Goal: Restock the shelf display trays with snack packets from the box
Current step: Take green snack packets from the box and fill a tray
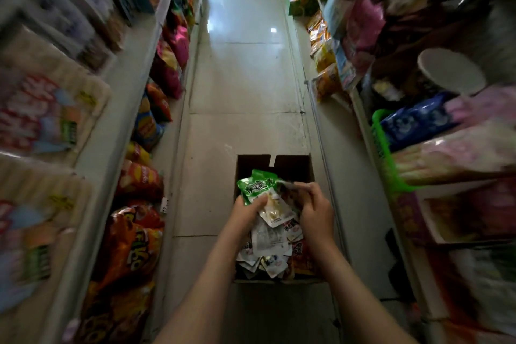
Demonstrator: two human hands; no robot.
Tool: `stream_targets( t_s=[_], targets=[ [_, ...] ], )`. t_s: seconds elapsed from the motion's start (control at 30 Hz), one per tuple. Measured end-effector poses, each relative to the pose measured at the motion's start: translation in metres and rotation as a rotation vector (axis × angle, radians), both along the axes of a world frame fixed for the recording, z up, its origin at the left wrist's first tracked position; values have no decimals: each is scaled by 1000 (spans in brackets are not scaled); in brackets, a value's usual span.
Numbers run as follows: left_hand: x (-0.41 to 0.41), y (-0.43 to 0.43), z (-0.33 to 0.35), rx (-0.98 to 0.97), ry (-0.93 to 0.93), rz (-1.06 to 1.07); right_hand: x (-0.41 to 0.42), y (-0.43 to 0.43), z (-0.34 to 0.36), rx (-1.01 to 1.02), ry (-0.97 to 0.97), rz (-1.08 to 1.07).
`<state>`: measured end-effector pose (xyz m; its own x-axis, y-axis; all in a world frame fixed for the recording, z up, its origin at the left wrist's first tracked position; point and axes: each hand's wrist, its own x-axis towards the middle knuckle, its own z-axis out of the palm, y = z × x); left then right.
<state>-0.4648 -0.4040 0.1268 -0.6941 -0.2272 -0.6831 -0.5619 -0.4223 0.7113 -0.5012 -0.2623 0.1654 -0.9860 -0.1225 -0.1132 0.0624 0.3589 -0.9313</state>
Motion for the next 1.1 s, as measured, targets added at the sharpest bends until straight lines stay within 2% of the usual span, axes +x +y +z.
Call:
stream_targets(
  t_s=[0.1,0.2,0.3,0.47,0.53,0.63,0.7,0.77,0.83,1.0,1.1],
  targets=[
    [6,7,85,173,10,22,24,20,66,14,-22,156],
    [8,18,138,276,21,-21,45,30,110,18,63,222],
    [15,35,212,298,56,-82,55,46,183,8,26,227],
    [21,56,291,261,130,-218,60,67,261,35,85,302],
    [23,66,317,222,144,-285,64,80,290,-2,-26,281],
    [18,72,331,162,117,-389,55,97,316,-5,-82,149],
    [16,78,338,132,106,-519,44,112,325,165,-22,42],
    [14,91,338,134,111,-644,39,131,326,317,-83,43],
    [15,98,336,128,119,-681,36,141,322,354,-169,97],
    [5,139,301,187,88,-753,28,187,282,532,-289,-13],
    [5,164,278,185,46,-747,36,210,253,470,-374,-121]
  ],
)
